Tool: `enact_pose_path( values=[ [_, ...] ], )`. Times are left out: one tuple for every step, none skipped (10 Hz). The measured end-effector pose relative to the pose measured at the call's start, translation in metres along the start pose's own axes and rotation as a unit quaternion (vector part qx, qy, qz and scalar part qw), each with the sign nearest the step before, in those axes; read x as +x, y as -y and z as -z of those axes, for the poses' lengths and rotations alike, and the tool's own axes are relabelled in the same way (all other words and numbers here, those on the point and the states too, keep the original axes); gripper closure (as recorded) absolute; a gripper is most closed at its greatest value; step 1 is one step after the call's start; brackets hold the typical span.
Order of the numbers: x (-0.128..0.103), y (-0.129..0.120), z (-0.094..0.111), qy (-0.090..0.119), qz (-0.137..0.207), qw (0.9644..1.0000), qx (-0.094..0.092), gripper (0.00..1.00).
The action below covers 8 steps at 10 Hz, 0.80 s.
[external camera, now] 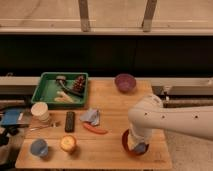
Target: Wipe red bowl with sponge
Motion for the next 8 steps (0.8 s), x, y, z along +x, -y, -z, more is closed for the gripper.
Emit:
enact_pose_path(
  values=[
    [-0.001, 0.013, 0.002, 0.002, -0.014, 0.9999, 0.001, 1.0],
    [-0.007, 0.02, 0.005, 0.003, -0.022, 0.9998, 0.001, 1.0],
    [-0.017, 0.027, 0.008, 0.004, -0.029, 0.9996, 0.004, 1.0],
    [-0.026, 0.031, 0.012, 0.006, -0.029, 0.9995, 0.009, 1.0],
    [-0.038, 0.025, 0.016, 0.008, -0.021, 0.9997, 0.014, 1.0],
    [-0.048, 0.015, 0.018, 0.009, -0.011, 0.9997, 0.017, 1.0],
    [-0.054, 0.004, 0.019, 0.01, 0.0, 0.9998, 0.019, 1.0],
    [-0.06, -0.01, 0.018, 0.01, 0.018, 0.9996, 0.019, 1.0]
  ],
)
